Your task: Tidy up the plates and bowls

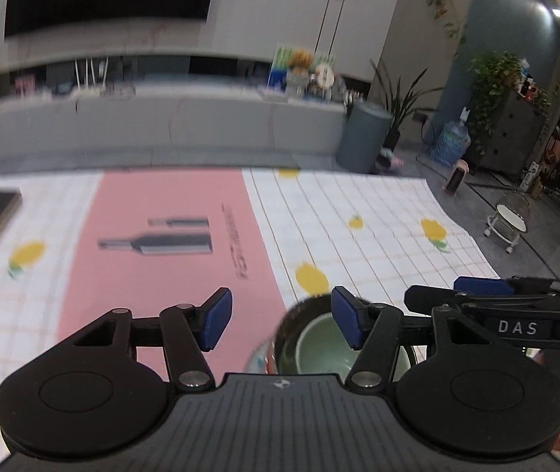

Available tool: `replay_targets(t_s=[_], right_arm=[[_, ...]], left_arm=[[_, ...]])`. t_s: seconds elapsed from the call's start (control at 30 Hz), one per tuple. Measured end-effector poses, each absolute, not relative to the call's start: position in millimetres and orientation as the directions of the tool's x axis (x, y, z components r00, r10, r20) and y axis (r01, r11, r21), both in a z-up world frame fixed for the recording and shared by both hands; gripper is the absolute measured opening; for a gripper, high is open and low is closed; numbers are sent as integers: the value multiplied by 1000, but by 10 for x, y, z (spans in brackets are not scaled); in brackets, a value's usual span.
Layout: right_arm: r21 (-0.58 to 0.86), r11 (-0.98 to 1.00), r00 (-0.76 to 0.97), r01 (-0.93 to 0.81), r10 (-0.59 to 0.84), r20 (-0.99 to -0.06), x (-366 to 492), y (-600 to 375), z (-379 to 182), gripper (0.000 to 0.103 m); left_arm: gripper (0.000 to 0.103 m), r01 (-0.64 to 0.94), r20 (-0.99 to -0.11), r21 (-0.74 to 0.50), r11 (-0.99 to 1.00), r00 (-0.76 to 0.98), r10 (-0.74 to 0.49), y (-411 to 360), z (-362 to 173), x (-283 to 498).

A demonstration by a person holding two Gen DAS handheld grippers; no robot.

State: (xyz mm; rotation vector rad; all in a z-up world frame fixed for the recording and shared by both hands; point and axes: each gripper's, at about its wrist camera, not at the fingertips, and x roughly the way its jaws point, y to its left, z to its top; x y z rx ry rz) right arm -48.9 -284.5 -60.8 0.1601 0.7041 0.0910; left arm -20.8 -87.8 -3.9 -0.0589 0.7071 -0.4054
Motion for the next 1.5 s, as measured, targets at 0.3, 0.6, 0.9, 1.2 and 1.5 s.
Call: replay_targets(t_s=[0.3,0.6,0.9,1.2,1.5], right_arm=[[126,989,787,-71,133,-602,-759,-2632,-431,82],[106,982,751,-153,186,-633,-947,-2399,-499,82],[43,994,770,-101,105,-629,-1194,-2273,-654,85],[60,997,740,-57,82,-667,-1153,-2226,-870,88],[53,998,723,-45,69,-688,-1113,-2198,-941,88]], left_arm=[[67,388,-555,-88,918,746,-368,-892,76,-503],[73,407,-596,-1,913,733,-327,-837,-25,-677],[74,330,-593,55,942,770,-235,-803,-188,-870],[77,273,-667,21,962,721,-190,-747,-365,-845],[78,246,-672,32,969,723,-161,-717,-414,-817]])
